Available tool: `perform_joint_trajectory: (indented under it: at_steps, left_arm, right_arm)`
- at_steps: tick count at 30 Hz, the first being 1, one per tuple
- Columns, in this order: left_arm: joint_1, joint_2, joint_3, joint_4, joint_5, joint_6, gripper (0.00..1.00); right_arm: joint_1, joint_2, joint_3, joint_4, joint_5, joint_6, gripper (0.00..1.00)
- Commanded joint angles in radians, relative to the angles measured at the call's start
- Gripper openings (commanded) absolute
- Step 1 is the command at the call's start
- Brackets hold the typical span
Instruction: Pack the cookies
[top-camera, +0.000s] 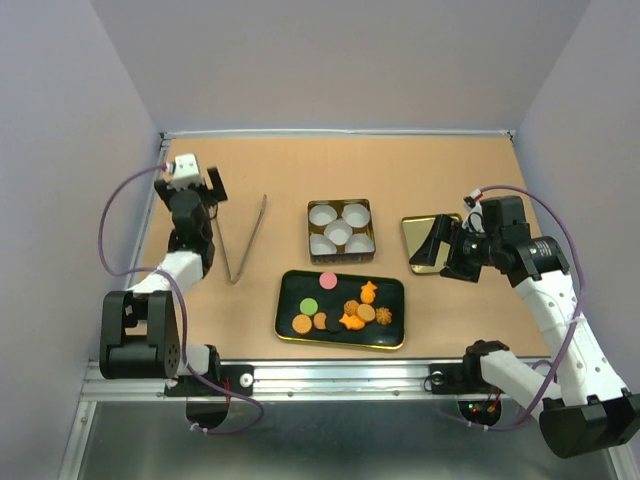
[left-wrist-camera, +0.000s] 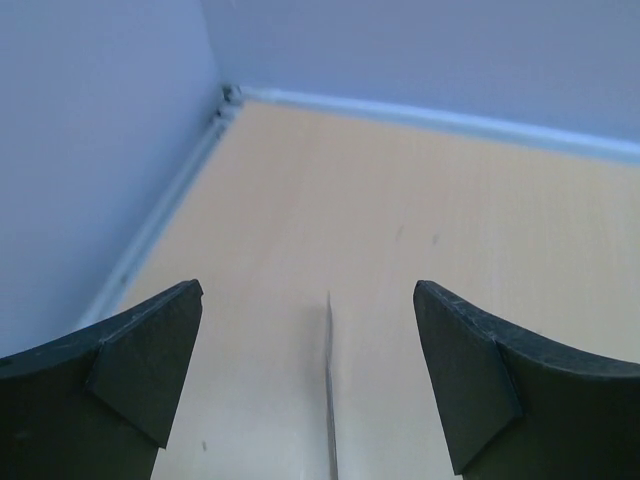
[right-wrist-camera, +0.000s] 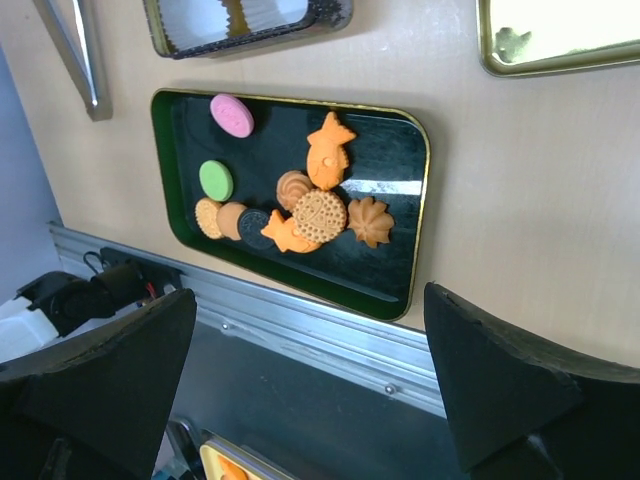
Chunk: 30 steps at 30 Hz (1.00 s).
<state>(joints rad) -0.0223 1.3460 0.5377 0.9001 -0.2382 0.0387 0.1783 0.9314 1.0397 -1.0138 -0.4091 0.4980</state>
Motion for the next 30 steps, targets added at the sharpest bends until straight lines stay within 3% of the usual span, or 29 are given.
perform_joint_trajectory:
  at_steps: [1,2,3,4,5,6,7,12,16,19,24,30]
  left_arm:
    - [-0.001,-0.076,0.298,-0.486,-0.081,-0.003,0.99]
    - [0.001,-0.090,0.333,-0.550,-0.035,-0.029,0.99]
    - [-0.001,-0.102,0.393,-0.587,0.020,-0.151,0.99]
    - [0.001,-0.108,0.436,-0.665,0.034,-0.152,0.99]
    - [0.005,-0.108,0.465,-0.801,0.063,-0.303,0.99]
    - [0.015,-0.105,0.491,-0.850,0.136,-0.316,0.99]
    - [0.015,-0.097,0.531,-0.921,0.296,-0.325,0.99]
    - [0.015,-0.192,0.496,-1.024,0.503,-0.420,0.99]
    - [0.015,-0.154,0.571,-1.433,0.454,-0.427,0.99]
    - [0.012,-0.232,0.532,-1.559,0.402,-0.422,0.99]
    - [0.010,-0.326,0.461,-1.656,0.332,-0.396,0.99]
    - [-0.028,-0.230,0.458,-1.663,0.289,-0.416,0.99]
  right_arm:
    - [0.007,0.010,0.033,0.015,0.042,-0.007,1.00]
    - [0.007,0.018,0.033,0.017,0.049,0.010,1.00]
    - [0.007,0.018,0.034,0.026,0.049,0.017,1.00]
    - [0.007,0.020,0.034,0.037,0.040,0.022,1.00]
    - [0.007,0.021,0.028,0.050,0.017,0.043,1.00]
    - [0.007,0.021,0.020,0.064,0.007,0.057,1.00]
    - [0.007,0.018,-0.003,0.104,-0.011,0.074,1.00]
    - [0.007,0.026,-0.072,0.234,-0.069,0.169,1.00]
    - [0.007,0.034,-0.099,0.265,-0.071,0.177,1.00]
    - [0.007,0.023,-0.119,0.273,-0.050,0.172,1.00]
    - [0.007,-0.022,-0.145,0.274,-0.056,0.172,1.00]
    - [0.007,-0.081,-0.182,0.267,-0.062,0.185,1.00]
